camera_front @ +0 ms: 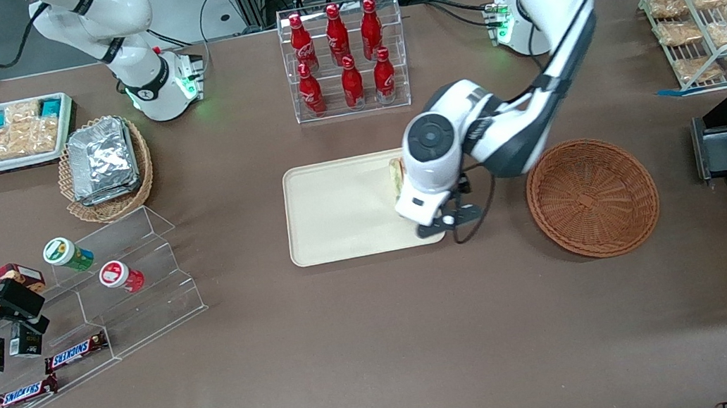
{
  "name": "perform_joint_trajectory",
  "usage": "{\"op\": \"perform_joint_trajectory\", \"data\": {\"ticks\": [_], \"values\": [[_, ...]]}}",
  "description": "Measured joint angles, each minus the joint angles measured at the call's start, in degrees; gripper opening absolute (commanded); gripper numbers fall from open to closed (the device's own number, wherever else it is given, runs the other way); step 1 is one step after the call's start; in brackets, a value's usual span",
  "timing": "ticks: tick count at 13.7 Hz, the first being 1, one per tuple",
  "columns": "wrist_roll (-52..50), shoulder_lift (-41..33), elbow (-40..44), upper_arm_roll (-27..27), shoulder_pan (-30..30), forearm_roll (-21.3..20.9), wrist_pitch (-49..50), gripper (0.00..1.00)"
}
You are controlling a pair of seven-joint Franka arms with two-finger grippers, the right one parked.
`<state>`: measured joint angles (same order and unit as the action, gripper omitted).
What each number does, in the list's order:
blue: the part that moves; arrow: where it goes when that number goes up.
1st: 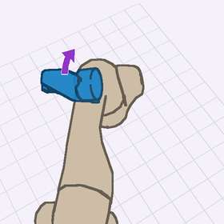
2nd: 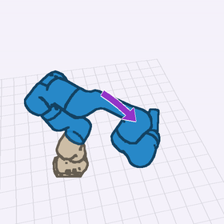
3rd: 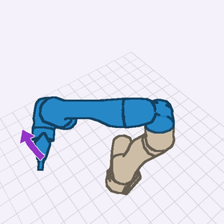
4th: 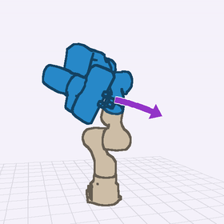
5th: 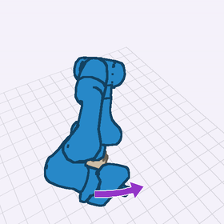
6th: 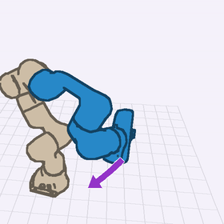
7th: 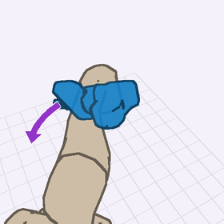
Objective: Place sandwich from basket to tray
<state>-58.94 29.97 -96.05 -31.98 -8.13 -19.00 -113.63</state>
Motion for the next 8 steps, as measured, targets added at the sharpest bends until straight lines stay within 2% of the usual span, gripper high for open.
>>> {"op": "perform_joint_trajectory", "data": {"ticks": [8], "values": [[0.44, -7.29, 1.82, 0.32, 10.15, -0.33, 5.36, 1.0]]}}
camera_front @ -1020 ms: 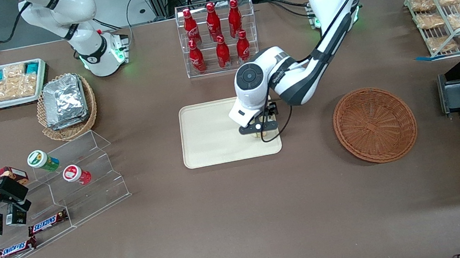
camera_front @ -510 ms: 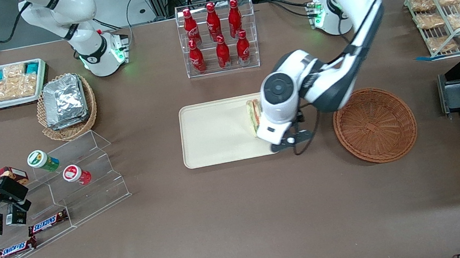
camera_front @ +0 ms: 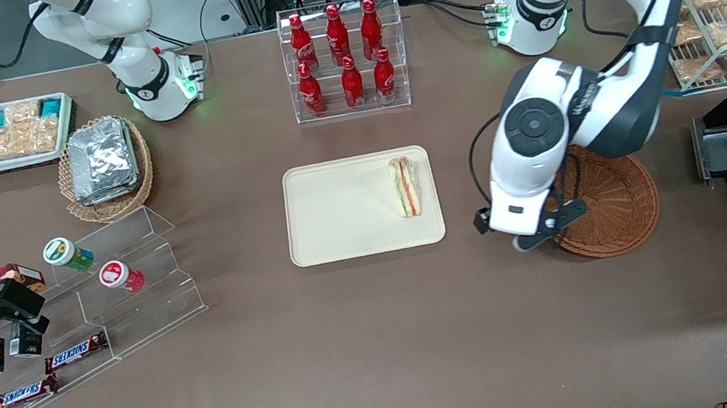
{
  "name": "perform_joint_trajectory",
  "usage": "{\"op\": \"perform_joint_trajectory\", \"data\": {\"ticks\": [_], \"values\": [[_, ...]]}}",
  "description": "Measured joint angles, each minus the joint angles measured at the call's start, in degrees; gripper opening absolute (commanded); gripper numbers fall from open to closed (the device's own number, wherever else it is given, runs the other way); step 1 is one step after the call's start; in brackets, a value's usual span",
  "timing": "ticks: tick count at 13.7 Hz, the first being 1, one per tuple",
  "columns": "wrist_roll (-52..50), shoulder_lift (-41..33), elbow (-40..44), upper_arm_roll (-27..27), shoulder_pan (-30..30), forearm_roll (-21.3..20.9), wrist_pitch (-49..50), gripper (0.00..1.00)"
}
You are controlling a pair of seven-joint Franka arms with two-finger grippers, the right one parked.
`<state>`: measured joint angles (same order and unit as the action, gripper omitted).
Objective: Place sandwich from basket to tray
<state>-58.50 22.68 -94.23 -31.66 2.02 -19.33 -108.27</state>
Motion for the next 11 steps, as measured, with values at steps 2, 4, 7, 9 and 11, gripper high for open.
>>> {"op": "perform_joint_trajectory", "data": {"ticks": [2, 4, 7, 9, 11], "values": [[2.38, -0.93, 0.01, 0.04, 1.99, -0.07, 0.78, 1.0], [7.17, -2.36, 0.09, 0.05, 4.74, -0.06, 2.63, 1.0], [16.32, -6.31, 0.11, 2.28, 7.27, 1.53, 6.4, 1.0], [23.47, -9.07, -0.06, 5.86, 7.28, 3.82, 8.31, 1.0], [30.67, -11.76, -0.16, 9.49, 7.28, 6.09, 10.48, 1.0]]}}
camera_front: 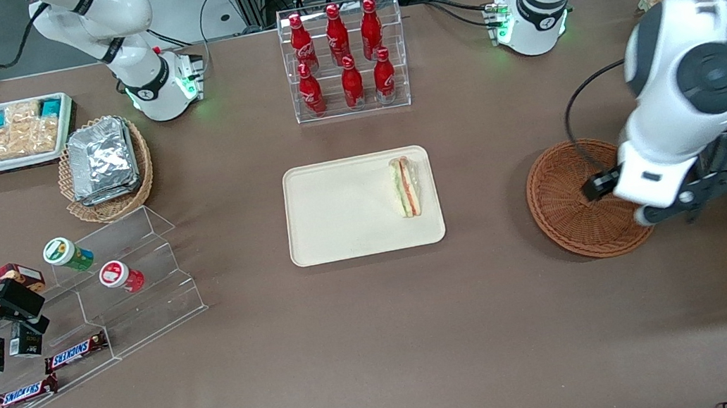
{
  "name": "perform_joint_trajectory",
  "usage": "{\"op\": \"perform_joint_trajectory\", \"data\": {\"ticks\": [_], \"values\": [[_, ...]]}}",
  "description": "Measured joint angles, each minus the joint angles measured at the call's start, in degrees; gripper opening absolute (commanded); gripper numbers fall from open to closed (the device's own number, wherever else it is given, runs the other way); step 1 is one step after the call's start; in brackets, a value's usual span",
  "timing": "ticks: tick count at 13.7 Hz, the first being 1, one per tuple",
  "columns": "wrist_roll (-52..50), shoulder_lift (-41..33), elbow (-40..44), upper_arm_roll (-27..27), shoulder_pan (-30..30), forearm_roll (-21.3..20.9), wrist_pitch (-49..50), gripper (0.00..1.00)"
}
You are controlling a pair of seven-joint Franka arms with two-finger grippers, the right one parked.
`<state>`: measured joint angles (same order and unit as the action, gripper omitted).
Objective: Place sandwich from basket to tray
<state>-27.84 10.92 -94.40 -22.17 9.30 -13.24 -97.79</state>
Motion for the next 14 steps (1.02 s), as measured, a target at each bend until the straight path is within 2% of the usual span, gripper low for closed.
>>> {"op": "perform_joint_trajectory", "data": {"ticks": [6, 11, 14], "values": [[15.66, -6.48, -0.07, 6.82, 0.03, 4.55, 4.57, 1.0], [28.14, -10.98, 0.06, 9.55, 0.03, 7.83, 9.72, 1.0], [30.64, -12.37, 0.41, 9.78, 0.0, 8.21, 10.6, 1.0]]}}
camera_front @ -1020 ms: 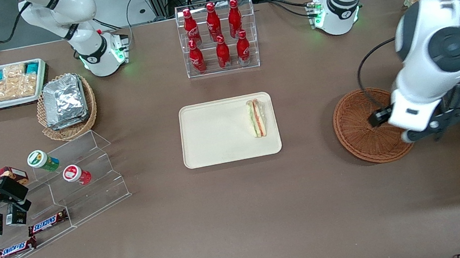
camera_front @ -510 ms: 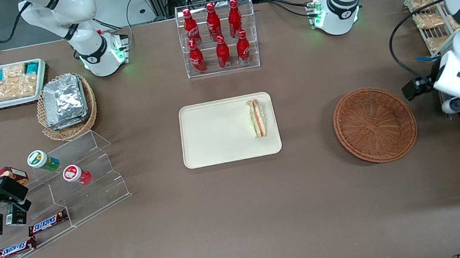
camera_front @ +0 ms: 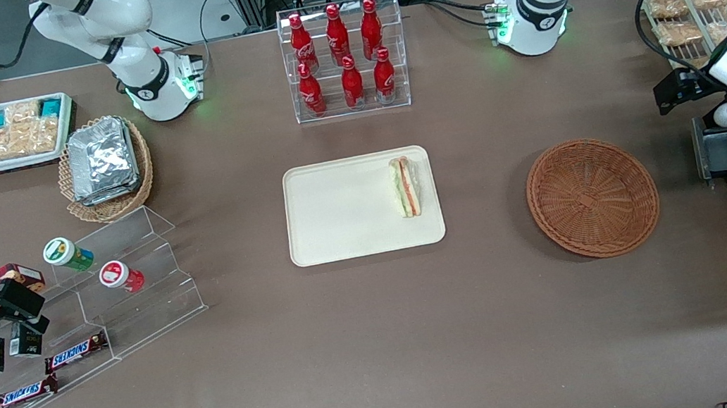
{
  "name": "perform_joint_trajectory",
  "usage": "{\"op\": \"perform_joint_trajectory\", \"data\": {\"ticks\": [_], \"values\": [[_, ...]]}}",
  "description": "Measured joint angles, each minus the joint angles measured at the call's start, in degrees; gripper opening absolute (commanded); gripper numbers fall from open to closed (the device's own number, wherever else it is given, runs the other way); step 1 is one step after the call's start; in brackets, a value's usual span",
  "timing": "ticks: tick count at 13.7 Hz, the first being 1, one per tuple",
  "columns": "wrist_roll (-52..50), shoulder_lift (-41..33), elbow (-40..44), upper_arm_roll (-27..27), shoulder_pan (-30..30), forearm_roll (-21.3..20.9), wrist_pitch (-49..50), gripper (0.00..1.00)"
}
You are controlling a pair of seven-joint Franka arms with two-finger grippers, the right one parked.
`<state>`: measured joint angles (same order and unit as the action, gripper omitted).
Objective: Place sandwich from basket to tray
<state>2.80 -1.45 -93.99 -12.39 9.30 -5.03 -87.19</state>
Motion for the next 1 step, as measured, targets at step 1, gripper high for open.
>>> {"op": "perform_joint_trajectory", "data": {"ticks": [1], "values": [[0.59, -0.13, 0.03, -0.03, -0.03, 0.24, 0.0, 1.0]]}}
